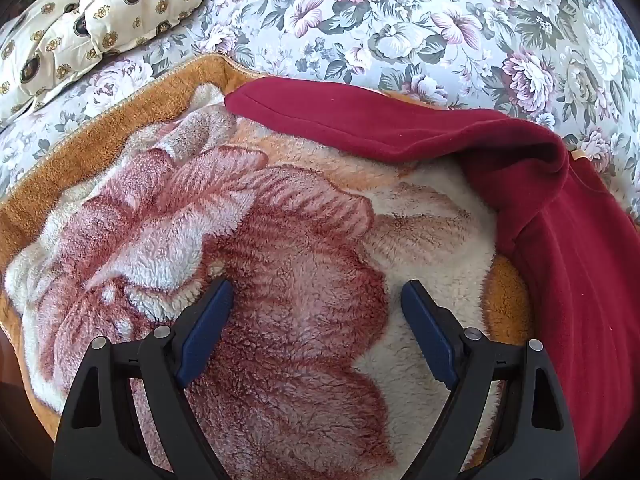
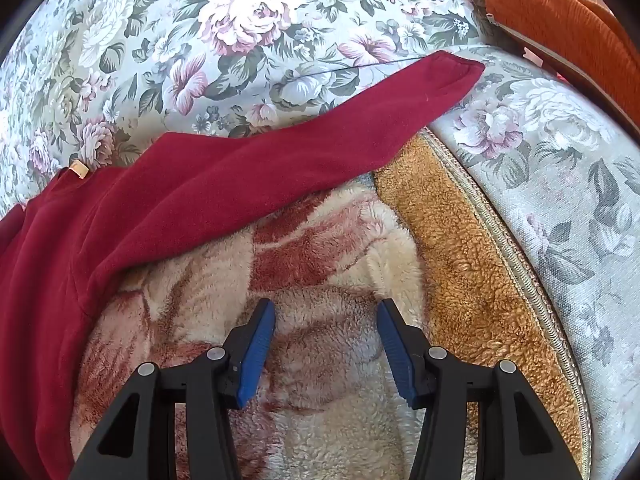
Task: Fold small clothes
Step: 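Spread the dark red sweater flat on the blanket with both tools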
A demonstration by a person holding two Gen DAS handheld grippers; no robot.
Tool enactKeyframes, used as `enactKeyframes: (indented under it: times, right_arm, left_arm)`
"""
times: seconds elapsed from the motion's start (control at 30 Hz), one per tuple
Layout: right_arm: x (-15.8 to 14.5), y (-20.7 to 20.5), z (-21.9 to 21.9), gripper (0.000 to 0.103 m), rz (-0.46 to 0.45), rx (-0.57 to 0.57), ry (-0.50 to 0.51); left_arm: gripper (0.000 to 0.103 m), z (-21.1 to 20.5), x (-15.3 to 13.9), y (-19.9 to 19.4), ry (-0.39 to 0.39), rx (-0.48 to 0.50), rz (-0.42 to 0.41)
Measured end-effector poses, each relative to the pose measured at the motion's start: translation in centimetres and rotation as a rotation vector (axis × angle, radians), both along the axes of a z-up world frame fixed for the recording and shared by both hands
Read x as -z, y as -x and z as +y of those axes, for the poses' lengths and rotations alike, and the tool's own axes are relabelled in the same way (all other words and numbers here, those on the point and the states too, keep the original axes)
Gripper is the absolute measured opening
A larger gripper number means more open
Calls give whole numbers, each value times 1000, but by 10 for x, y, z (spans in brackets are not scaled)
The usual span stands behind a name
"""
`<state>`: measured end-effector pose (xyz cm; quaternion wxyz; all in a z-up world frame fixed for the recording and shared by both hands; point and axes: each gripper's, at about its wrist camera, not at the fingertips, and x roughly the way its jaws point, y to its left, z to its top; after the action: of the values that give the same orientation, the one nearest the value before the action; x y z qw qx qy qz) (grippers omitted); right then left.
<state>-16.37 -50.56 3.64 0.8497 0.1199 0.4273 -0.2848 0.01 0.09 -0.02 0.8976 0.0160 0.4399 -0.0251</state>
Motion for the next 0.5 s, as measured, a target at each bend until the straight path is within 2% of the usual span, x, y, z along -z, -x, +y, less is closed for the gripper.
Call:
enactKeyframes:
  times: [0.17, 0.2, 0.3, 0.5]
  right_arm:
    - [-5, -3, 5, 51, 34, -4, 20]
    - [-10, -3, 8, 51, 47, 2, 18]
    - [-30, 9, 22, 51, -10, 18, -21]
    - [-64, 27, 81, 51, -66, -17, -8]
  left_arm:
    - [86, 3, -9, 5, -12, 17, 31]
    - [86, 4, -18, 11, -5, 20, 39]
    - [86, 11, -40, 25, 27, 27, -14]
    - [86, -6, -90, 65, 7, 94, -72]
